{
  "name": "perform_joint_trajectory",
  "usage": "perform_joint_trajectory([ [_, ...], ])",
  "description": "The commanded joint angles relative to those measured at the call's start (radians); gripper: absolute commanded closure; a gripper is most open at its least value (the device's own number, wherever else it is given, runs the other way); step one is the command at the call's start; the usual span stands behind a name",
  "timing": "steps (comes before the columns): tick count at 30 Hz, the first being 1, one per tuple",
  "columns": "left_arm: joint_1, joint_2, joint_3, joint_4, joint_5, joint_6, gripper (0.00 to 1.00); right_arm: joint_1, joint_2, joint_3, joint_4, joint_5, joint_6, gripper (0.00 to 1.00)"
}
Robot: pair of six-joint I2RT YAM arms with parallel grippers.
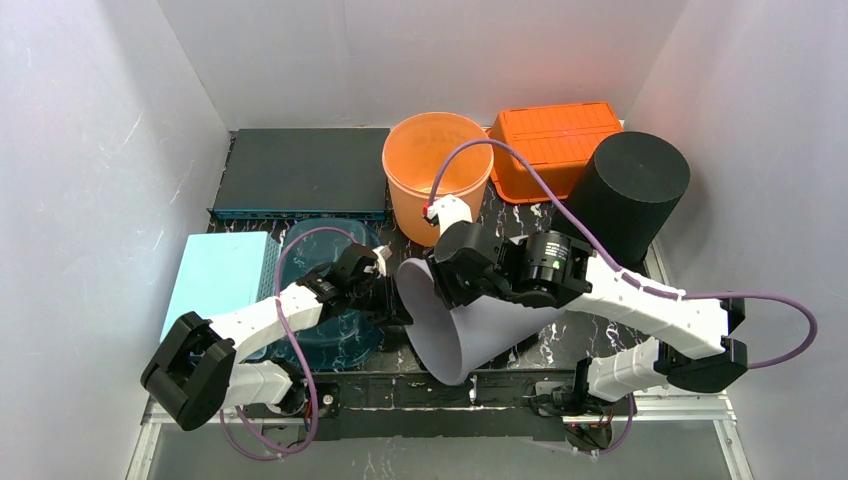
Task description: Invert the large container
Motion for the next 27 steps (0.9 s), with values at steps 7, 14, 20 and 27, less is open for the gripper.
perform_joint_trajectory([
  [7, -0.005, 0.009, 0.055, -0.128, -0.037, 0.015, 1.00, 0.047, 0.037, -0.005, -0.058, 0.054, 0.052, 0.71],
  [14, -0.005, 0.024, 0.115, -0.165, -0.045, 0.020, 0.94, 0.054, 0.037, -0.077, 0.046, 0.064, 0.087, 0.89],
  [20, -0.006, -0.004, 0.184, -0.280, -0.101, 0.035, 0.85, 0.054, 0.000, -0.175, 0.167, 0.096, 0.141, 0.93],
  [27, -0.006, -0.154, 0.252, -0.455, -0.201, 0.027, 0.65, 0.053, -0.095, -0.280, 0.260, 0.156, 0.177, 0.90],
])
